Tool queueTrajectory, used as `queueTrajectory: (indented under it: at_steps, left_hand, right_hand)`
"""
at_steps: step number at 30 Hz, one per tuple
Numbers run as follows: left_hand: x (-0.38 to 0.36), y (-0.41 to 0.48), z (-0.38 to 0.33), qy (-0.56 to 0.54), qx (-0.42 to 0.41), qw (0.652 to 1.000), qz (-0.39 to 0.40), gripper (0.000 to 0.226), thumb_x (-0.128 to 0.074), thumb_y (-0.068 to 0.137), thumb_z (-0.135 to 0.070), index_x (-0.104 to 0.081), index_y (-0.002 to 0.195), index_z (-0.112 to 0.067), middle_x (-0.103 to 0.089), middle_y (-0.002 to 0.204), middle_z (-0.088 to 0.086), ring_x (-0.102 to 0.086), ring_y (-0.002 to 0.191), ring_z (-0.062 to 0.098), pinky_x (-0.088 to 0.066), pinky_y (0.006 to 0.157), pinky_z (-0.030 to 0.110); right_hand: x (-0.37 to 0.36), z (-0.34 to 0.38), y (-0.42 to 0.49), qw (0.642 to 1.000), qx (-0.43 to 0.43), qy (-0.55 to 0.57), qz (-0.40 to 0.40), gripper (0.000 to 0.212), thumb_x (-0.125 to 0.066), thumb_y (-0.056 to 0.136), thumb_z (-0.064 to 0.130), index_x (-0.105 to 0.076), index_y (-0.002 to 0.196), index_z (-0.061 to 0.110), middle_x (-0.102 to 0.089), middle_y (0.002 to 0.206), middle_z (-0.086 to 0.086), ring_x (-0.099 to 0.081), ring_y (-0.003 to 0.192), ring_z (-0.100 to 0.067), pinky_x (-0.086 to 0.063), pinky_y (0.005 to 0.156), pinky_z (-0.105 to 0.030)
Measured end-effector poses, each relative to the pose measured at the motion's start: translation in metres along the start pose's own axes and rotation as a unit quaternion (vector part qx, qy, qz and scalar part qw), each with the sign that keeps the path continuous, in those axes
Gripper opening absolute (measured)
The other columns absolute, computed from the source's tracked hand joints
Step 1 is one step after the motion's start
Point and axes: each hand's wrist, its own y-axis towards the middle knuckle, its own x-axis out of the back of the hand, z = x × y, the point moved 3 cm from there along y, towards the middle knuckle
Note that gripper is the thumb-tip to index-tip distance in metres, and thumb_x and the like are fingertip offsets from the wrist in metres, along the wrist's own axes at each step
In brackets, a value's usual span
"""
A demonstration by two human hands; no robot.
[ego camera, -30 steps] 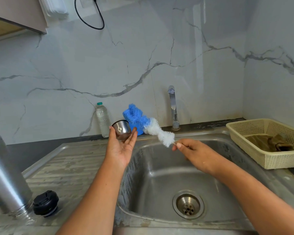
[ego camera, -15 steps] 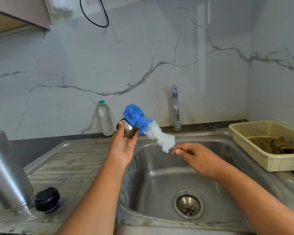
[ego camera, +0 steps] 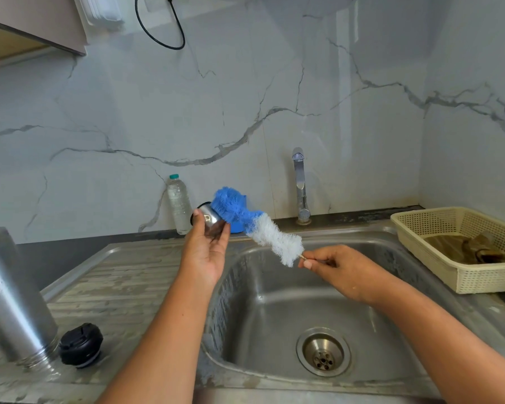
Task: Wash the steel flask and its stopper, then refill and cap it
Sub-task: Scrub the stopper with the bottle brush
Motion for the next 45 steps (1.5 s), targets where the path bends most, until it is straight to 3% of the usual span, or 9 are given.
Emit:
queueTrajectory:
  at_steps: [3,7,14,18,23,30,35,41,45]
  left_hand:
    - [0.002,-0.003,0.001,0.023,0.009,0.999,0.02,0.029,-0.067,0.098,-0.032,-0.065,0.111,-0.006,-0.071,0.124,0.021,-0.075,0.108,0.029,-0.063,0.089,0.038]
    - [-0.008,-0.011,0.007,0.008,0.038,0.999,0.036,0.024,-0.068,0.1,-0.03,-0.066,0.089,-0.009,-0.075,0.109,0.015,-0.077,0.103,0.028,-0.053,0.107,0.048]
    - [-0.006,-0.009,0.003,0.001,0.021,1.0,0.003,0.043,-0.069,0.097,-0.034,-0.06,0.131,-0.009,-0.068,0.125,0.02,-0.07,0.113,0.03,-0.055,0.106,0.046]
    - [-0.001,-0.005,-0.006,-0.046,-0.008,0.999,-0.025,0.041,-0.065,0.1,-0.037,-0.058,0.128,-0.008,-0.074,0.115,0.02,-0.072,0.109,0.03,-0.057,0.102,0.048]
    - [-0.003,-0.004,0.01,0.026,0.066,0.997,0.026,0.059,-0.067,0.095,-0.052,-0.057,0.136,-0.011,-0.071,0.125,0.02,-0.069,0.117,0.034,-0.058,0.096,0.05]
    - [0.004,0.0,-0.001,-0.043,0.036,0.998,0.014,0.055,-0.069,0.097,-0.043,-0.055,0.134,-0.004,-0.069,0.125,0.023,-0.071,0.112,0.034,-0.06,0.093,0.042]
    - [-0.001,0.0,0.002,-0.024,0.049,0.998,0.021,0.034,-0.068,0.098,-0.04,-0.061,0.105,-0.008,-0.071,0.125,0.02,-0.076,0.104,0.029,-0.058,0.096,0.043]
    - [0.001,0.0,-0.003,-0.012,0.036,0.999,0.001,0.038,-0.057,0.104,-0.028,-0.057,0.133,-0.004,-0.062,0.134,0.024,-0.066,0.119,0.034,-0.054,0.106,0.044]
    - [0.0,0.003,0.002,0.025,0.007,1.0,0.012,0.048,-0.061,0.102,-0.044,-0.059,0.138,-0.013,-0.067,0.136,0.018,-0.067,0.122,0.032,-0.051,0.11,0.048]
  right_hand:
    - [-0.005,0.004,-0.001,1.0,0.014,0.016,0.01,0.024,-0.058,0.103,0.038,-0.072,0.122,0.04,-0.068,0.125,0.026,-0.058,0.119,0.006,-0.042,0.112,-0.025]
    - [-0.007,0.006,0.003,1.0,0.026,0.007,-0.004,0.021,-0.056,0.103,0.041,-0.074,0.112,0.046,-0.073,0.12,0.003,-0.065,0.117,-0.019,-0.049,0.107,-0.039]
    - [-0.009,0.001,0.005,1.0,0.015,-0.018,-0.015,0.021,-0.055,0.103,0.044,-0.072,0.116,0.047,-0.073,0.119,0.011,-0.065,0.116,-0.012,-0.05,0.107,-0.036]
    - [-0.01,0.001,0.003,1.0,0.007,-0.02,0.0,0.025,-0.055,0.103,0.044,-0.07,0.123,0.045,-0.066,0.13,0.026,-0.057,0.124,0.0,-0.043,0.109,-0.027]
    - [-0.012,0.004,0.006,0.999,0.021,-0.001,-0.025,0.021,-0.053,0.101,0.051,-0.07,0.113,0.053,-0.074,0.118,0.001,-0.067,0.114,-0.022,-0.053,0.103,-0.043]
    - [-0.011,0.004,0.001,1.0,0.007,0.002,0.001,0.022,-0.055,0.103,0.042,-0.072,0.117,0.044,-0.072,0.119,0.021,-0.063,0.114,-0.001,-0.047,0.109,-0.031]
    - [-0.011,0.006,0.002,1.0,0.016,0.017,-0.01,0.021,-0.055,0.102,0.045,-0.073,0.112,0.048,-0.074,0.119,0.007,-0.066,0.116,-0.015,-0.05,0.106,-0.033]
    - [-0.013,0.004,0.003,1.0,0.025,-0.003,0.002,0.021,-0.053,0.103,0.045,-0.072,0.112,0.046,-0.075,0.112,0.0,-0.068,0.11,-0.021,-0.052,0.103,-0.041]
    - [-0.019,0.005,0.005,0.999,0.032,-0.016,0.005,0.022,-0.052,0.103,0.047,-0.069,0.116,0.052,-0.075,0.106,0.009,-0.069,0.106,-0.012,-0.053,0.102,-0.039]
